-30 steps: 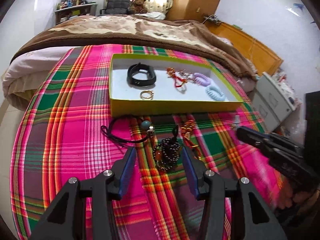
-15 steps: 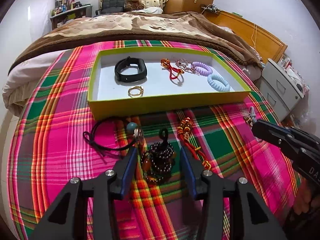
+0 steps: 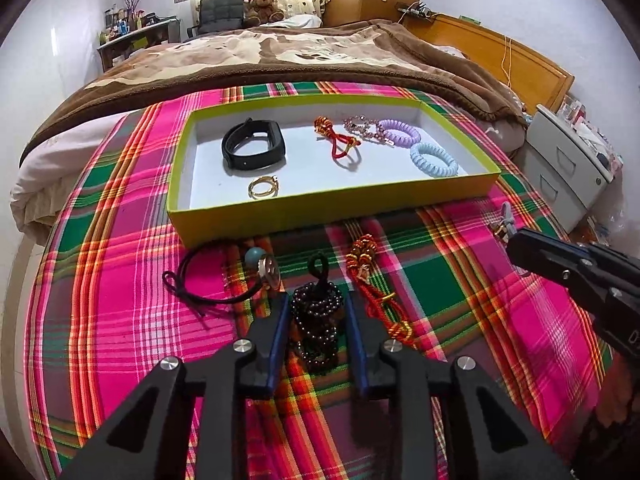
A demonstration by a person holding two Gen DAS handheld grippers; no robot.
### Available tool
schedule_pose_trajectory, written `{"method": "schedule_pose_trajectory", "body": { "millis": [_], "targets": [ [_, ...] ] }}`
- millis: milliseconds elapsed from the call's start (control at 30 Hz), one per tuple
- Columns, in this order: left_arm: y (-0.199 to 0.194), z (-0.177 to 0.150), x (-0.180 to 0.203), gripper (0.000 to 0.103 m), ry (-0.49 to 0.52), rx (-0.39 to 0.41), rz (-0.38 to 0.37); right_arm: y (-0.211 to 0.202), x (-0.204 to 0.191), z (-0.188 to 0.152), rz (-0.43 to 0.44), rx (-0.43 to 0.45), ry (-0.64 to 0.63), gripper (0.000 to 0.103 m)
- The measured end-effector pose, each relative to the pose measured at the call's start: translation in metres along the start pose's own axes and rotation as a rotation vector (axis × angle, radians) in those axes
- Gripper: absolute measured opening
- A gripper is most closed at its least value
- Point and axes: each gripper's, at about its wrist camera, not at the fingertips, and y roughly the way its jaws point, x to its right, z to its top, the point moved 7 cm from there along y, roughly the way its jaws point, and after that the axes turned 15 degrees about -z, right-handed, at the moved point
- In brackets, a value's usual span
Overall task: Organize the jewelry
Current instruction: 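Carry the grey cord and beaded bracelet into the box and open both grippers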
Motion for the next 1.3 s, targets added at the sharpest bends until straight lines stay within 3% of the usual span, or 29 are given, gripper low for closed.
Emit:
{"method": "schedule_pose_trajectory", "body": {
  "millis": [767, 1067, 1300],
  "targets": [
    [-0.041, 0.018, 0.016, 0.029, 0.017, 0.097, -0.032, -0.011, 0.0, 0.007, -0.003, 0.03, 0.004, 0.005],
    [-0.056, 0.049, 0.019, 0.029, 0.044, 0.147, -0.056, -0.02, 0.008, 0.027, -0.015, 0.069, 0.008, 0.005],
    [-0.043, 0.07, 0.015, 0.029, 0.046, 0.144, -0.073, -0.012, 0.018, 0.051, -0.031, 0.084, -0.002, 0.005]
  ]
}}
